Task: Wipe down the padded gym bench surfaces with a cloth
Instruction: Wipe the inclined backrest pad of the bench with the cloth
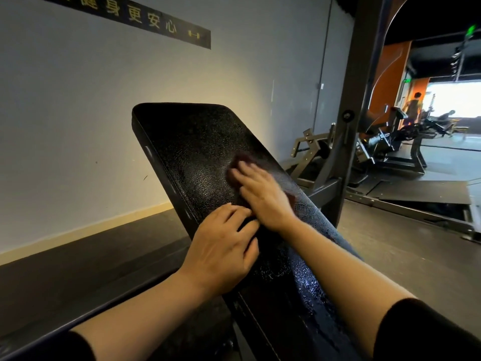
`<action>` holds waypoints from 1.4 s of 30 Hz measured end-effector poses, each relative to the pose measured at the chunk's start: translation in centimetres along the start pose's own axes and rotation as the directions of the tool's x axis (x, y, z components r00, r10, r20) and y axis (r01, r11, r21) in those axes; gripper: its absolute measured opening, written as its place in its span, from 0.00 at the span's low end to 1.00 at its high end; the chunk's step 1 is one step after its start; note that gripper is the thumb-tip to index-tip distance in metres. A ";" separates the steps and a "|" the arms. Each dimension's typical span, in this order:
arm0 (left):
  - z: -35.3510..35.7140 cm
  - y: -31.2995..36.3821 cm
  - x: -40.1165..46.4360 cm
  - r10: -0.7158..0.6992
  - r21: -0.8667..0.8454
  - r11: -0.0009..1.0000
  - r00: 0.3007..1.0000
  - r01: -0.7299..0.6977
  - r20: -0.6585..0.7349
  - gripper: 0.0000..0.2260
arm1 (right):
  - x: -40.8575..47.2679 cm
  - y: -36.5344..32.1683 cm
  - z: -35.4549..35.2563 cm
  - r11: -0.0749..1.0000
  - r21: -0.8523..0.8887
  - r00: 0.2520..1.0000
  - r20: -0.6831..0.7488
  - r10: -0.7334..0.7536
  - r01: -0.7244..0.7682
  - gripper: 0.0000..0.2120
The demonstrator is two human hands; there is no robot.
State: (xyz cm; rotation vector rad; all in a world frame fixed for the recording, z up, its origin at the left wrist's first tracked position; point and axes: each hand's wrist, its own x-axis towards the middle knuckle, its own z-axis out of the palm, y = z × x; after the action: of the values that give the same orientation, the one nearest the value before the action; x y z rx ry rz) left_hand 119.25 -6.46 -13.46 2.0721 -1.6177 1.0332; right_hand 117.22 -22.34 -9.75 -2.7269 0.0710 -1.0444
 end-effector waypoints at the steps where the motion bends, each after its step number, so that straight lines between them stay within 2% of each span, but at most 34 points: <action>1: 0.0 0.0 -0.1 0.005 0.007 1.000 1.000 -0.005 0.001 0.14 | -0.5 -0.5 0.0 0.996 0.027 0.996 0.033 -0.087 0.086 0.21; 2: -0.1 0.0 -0.1 0.011 0.014 1.000 1.000 -0.011 0.003 0.14 | -1.0 -0.1 -0.2 0.991 0.030 0.989 0.073 -0.130 0.128 0.21; 3: -0.1 0.1 -0.2 0.016 0.017 1.000 1.000 -0.016 0.008 0.14 | -1.3 1.2 -0.7 0.994 0.014 0.989 0.099 -0.113 0.112 0.21; 5: -0.2 0.1 -0.2 0.017 0.015 1.000 1.000 -0.018 0.016 0.15 | -2.2 4.7 -1.5 0.994 -0.026 0.989 0.095 0.112 -0.110 0.21; 7: -0.3 0.2 0.0 0.008 0.004 1.000 1.000 -0.008 0.013 0.15 | -3.3 6.7 -1.8 0.926 -0.021 0.926 0.009 0.378 -0.378 0.21; 8: -0.3 0.3 0.0 0.000 -0.002 1.000 1.000 0.000 0.010 0.15 | -3.6 6.4 -1.5 0.897 -0.031 0.898 -0.032 0.440 -0.441 0.21; 10: -0.3 0.4 0.0 -0.014 -0.014 1.000 1.000 0.014 -0.004 0.14 | -3.6 3.7 -0.5 0.910 -0.014 0.908 -0.067 0.413 -0.415 0.21; 13: -0.6 0.5 -0.1 -0.032 -0.030 0.999 0.999 0.032 0.018 0.13 | -4.6 -1.1 -0.1 0.985 0.082 0.987 -0.026 0.156 -0.153 0.20; 15: -1.3 0.6 -0.5 -0.033 -0.053 0.998 0.998 0.036 0.050 0.14 | -5.5 -0.7 -0.7 0.995 0.059 0.995 0.054 0.080 -0.083 0.20; 17: -2.4 0.5 -1.7 -0.044 -0.091 0.995 0.996 0.050 0.073 0.16 | -5.8 1.5 -1.5 0.962 0.012 0.961 0.065 0.270 -0.271 0.21; 19: -3.5 0.3 -3.5 -0.050 -0.092 0.994 0.995 0.058 0.090 0.19 | -5.7 1.9 -1.7 0.876 -0.041 0.876 0.021 0.482 -0.481 0.21; 20: -3.9 0.0 -4.2 -0.052 -0.079 0.995 0.993 0.061 0.106 0.21 | -5.2 0.9 -1.4 0.866 -0.085 0.869 0.001 0.495 -0.493 0.21; 21: -4.2 -0.3 -4.8 -0.060 -0.064 0.996 0.990 0.068 0.127 0.23 | -4.7 -0.7 -0.8 0.889 -0.105 0.895 -0.008 0.446 -0.445 0.21; 24: -4.6 -0.7 -5.3 -0.116 -0.047 0.991 0.977 0.127 0.181 0.28 | -4.3 -6.3 0.3 0.979 0.007 0.979 0.018 0.201 -0.201 0.20; 26: -4.5 -0.3 -5.7 -0.135 -0.043 0.988 0.972 0.146 0.190 0.28 | -5.9 -7.1 0.0 0.996 0.033 0.996 0.050 0.077 -0.079 0.20; 27: -4.4 -0.1 -6.0 -0.135 -0.040 0.989 0.972 0.145 0.191 0.28 | -6.9 -6.3 -0.2 0.997 0.024 0.996 0.048 0.076 -0.077 0.20; 29: -4.3 0.1 -6.7 -0.126 -0.032 0.990 0.975 0.134 0.183 0.30 | -9.3 -3.2 -0.9 0.965 0.001 0.965 -0.010 0.264 -0.264 0.20; 31: -4.5 0.2 -7.2 -0.112 -0.026 0.993 0.978 0.118 0.176 0.31 | -10.8 -0.7 -1.4 0.843 -0.037 0.842 -0.096 0.531 -0.536 0.20; 32: -4.5 0.3 -7.3 -0.112 -0.024 0.993 0.979 0.117 0.171 0.31 | -10.8 -0.6 -1.3 0.794 -0.071 0.796 -0.122 0.593 -0.603 0.20; 33: -4.5 0.4 -7.3 -0.113 -0.017 0.993 0.980 0.117 0.164 0.31 | -10.4 -1.7 -0.9 0.791 -0.101 0.795 -0.143 0.589 -0.604 0.21; 34: -4.5 0.5 -7.3 -0.114 -0.010 0.993 0.981 0.117 0.155 0.31 | -9.8 -3.3 -0.4 0.830 -0.098 0.833 -0.149 0.533 -0.549 0.22; 36: -4.2 0.6 -7.3 -0.124 -0.019 0.992 0.983 0.128 0.132 0.29 | -9.0 -7.3 0.4 0.932 -0.017 0.929 -0.098 0.358 -0.361 0.20; 38: -4.1 1.0 -7.6 -0.149 -0.053 0.986 0.981 0.156 0.123 0.29 | -10.1 -9.5 0.4 0.983 0.026 0.983 -0.031 0.183 -0.183 0.21; 40: -4.1 1.5 -8.3 -0.154 -0.068 0.985 0.983 0.161 0.104 0.30 | -12.3 -7.7 -0.3 0.981 -0.024 0.981 -0.015 0.193 -0.193 0.21; 42: -4.1 1.9 -9.2 -0.143 -0.070 0.986 0.986 0.149 0.084 0.31 | -14.7 -4.4 -1.2 0.919 -0.073 0.922 -0.042 0.385 -0.387 0.21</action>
State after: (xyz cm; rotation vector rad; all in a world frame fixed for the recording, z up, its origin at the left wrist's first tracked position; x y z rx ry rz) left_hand 115.20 2.04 -17.43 2.1686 -1.4901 0.8382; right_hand 105.27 -16.52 -17.53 -2.6103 0.6415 -0.9756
